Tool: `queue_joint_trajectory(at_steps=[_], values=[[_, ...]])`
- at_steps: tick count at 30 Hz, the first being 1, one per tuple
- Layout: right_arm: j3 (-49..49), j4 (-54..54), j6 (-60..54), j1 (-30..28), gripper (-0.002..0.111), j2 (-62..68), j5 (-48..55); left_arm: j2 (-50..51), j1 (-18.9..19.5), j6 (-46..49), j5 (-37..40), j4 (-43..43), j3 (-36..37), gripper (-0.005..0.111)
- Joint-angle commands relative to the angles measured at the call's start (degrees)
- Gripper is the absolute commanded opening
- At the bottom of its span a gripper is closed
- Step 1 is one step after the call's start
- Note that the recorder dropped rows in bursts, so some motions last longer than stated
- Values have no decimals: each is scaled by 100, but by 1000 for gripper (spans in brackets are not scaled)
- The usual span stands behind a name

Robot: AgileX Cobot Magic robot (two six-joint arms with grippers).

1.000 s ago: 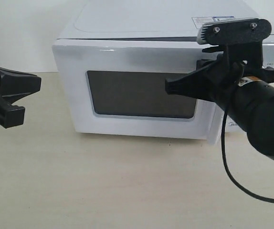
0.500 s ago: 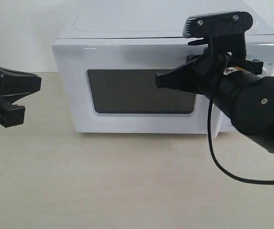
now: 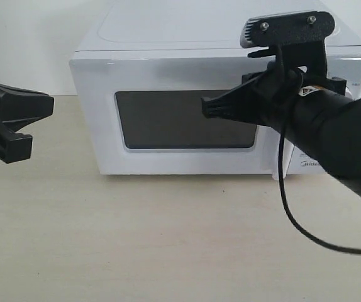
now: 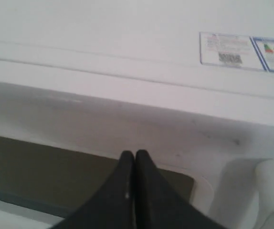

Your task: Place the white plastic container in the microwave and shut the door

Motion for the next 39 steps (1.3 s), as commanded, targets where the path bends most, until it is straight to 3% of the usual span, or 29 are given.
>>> queue_joint_trajectory(at_steps=[1,6,10,39], values=[[272,464,-647,712,0,-646,-556,6,-23,15,14,-24,-36,4],[654,1429,-1639,1465,0,-1096,-1385,6,-23,15,-11,-24,-36,4],[819,1527,-1690,1789,0,-1201,-1821,6,-23,15,-24,-24,-36,4],[829,1589,-1690,1810,0,-1201,-1692,6,-23,15,34,-24,-36,4]])
